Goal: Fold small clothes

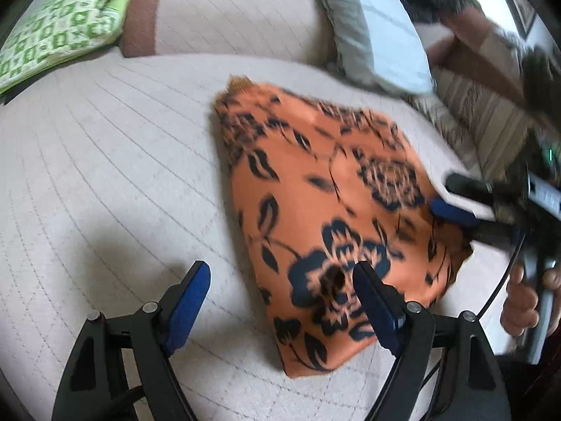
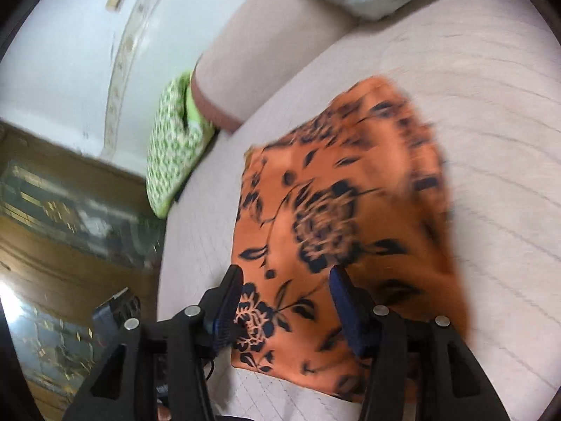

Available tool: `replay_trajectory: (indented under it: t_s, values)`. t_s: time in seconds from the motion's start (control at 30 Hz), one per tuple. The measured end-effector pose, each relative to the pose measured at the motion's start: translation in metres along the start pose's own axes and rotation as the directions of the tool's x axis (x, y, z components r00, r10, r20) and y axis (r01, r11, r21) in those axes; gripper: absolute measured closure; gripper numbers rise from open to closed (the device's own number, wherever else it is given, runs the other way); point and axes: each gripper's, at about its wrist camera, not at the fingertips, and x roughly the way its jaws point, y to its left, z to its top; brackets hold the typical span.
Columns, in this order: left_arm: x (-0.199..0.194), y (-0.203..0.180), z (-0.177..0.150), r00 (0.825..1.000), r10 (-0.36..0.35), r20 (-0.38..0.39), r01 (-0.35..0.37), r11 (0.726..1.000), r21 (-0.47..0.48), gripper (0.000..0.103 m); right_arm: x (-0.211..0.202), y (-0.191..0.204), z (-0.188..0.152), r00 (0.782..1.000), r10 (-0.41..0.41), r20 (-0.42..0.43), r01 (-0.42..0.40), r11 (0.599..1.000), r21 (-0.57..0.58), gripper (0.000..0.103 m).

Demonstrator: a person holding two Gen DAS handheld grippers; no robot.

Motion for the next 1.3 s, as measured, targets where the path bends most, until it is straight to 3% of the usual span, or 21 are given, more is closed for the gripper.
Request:
replay_trajectory:
  t_s: [0.07, 0.17, 0.2, 0.3, 0.43, 0.6, 0.93, 1.3]
  values:
    - [-0.003, 0.006, 0.005, 0.999, 0.008, 0.032, -0.007, 0.999, -0.036, 0.019, -0.017, -0.01, 0.003, 0.998, -0.003, 0.058, 0.002, 1.0, 0.017, 0.048]
    - [0.002, 0.008, 0.01, 0.997, 0.068, 0.041, -0.066, 0.996, -0.065, 0.019, -0.019, -0.011, 0.005, 0.998, 0.043, 0.042, -0.043, 0.999, 0.009, 0.047]
    - [0.011, 0.006, 0.009, 0.994, 0.111, 0.013, -0.11, 0.992, -0.056, 0.019, -0.018, -0.012, 0.004, 0.999, 0.026, 0.035, -0.026, 1.0, 0.003, 0.047]
    - [0.022, 0.002, 0.005, 0.992, 0.129, 0.001, -0.129, 0.99, -0.049, 0.014, 0.008, -0.019, -0.001, 0.994, -0.101, -0.036, 0.101, 0.995, 0.013, 0.047]
    - [0.023, -0.007, 0.006, 0.986, 0.164, 0.012, -0.164, 0.986, -0.007, 0.014, 0.009, -0.025, -0.002, 0.997, -0.073, -0.036, 0.075, 0.997, 0.035, 0.047]
    - [0.021, -0.009, 0.007, 0.986, 0.164, 0.014, -0.164, 0.986, -0.017, 0.014, -0.002, -0.024, 0.002, 1.0, -0.03, -0.01, 0.03, 0.999, 0.038, 0.047]
    - [0.009, -0.007, 0.015, 0.983, 0.171, 0.072, -0.167, 0.984, -0.056, 0.014, -0.038, -0.019, 0.015, 0.988, 0.003, 0.156, -0.002, 1.0, -0.006, 0.047]
    - [0.007, -0.006, 0.02, 0.975, 0.199, 0.098, -0.194, 0.979, -0.058, 0.014, -0.039, -0.024, 0.02, 0.984, -0.043, 0.171, 0.045, 0.999, -0.01, 0.047]
